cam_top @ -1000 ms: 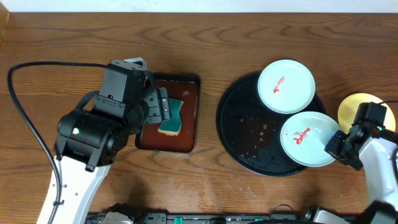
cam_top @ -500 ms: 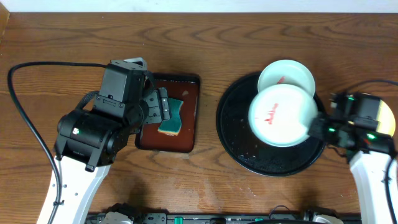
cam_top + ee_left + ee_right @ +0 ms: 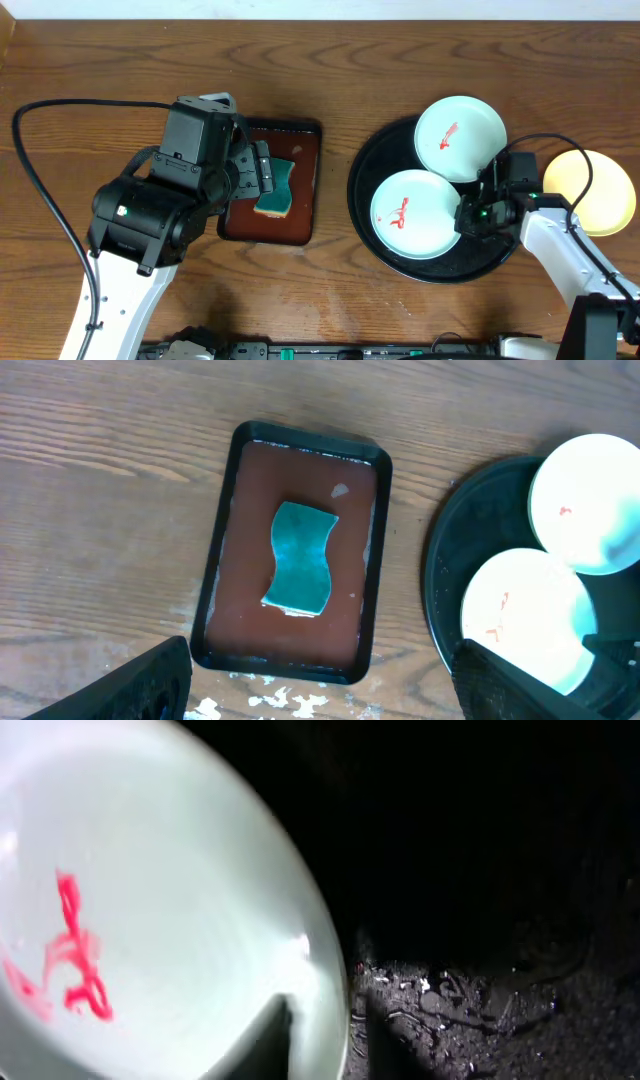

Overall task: Clean dirty plates on tray and stack at the side
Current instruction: 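Move the right gripper back and grip the rim of a pale green plate, then grasp the sponge in the black tray with the left gripper and lift it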

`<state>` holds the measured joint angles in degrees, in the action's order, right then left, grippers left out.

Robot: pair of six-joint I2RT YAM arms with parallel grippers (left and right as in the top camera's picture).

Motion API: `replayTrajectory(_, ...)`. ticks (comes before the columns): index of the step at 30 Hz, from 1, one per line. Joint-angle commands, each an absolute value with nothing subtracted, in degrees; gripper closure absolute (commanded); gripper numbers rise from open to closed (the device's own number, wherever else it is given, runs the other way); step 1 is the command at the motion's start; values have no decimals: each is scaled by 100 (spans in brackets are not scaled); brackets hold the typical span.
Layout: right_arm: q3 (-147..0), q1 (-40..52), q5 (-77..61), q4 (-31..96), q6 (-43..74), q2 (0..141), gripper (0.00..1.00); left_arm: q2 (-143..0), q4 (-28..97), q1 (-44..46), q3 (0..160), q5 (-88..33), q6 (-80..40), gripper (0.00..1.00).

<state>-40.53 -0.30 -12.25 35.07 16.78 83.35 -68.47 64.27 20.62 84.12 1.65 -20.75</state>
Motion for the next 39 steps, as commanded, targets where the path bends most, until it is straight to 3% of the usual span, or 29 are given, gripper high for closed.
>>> replayTrajectory(1,-4189,3,-1356,3669,1240,8217,64,-6814,6442,2043,8471,193,-2036,16)
replayTrajectory(14,-4628,-1,-1356,3688,659,6639,63,-7190,6233,2043,8134,541,-1986,20)
replayTrajectory(25,-4626,-1,-1356,3734,681,6536,61,-9688,5631,2043,7260,-10,-2029,25)
replayTrajectory(27,-4626,-1,-1356,3763,681,6536,61,-10333,5413,2036,7260,-272,-1944,31)
replayTrajectory(30,-4626,-1,-1354,3865,679,6536,61,-11067,5157,2016,7260,-550,-1929,48)
replayTrajectory(35,-4626,-1,-1354,3916,679,6536,61,-11513,4910,1988,7260,-537,-1925,62)
replayTrajectory(37,-4626,-1,-1354,3913,679,6536,62,-11544,4869,1981,7260,-537,-1927,86)
replayTrajectory(38,-4626,-1,-1354,3913,679,6536,62,-11537,4871,1981,7262,-537,-1929,92)
replayTrajectory(39,-4626,-1,-1354,3909,679,6536,62,-11509,4919,1981,7277,-541,-1931,92)
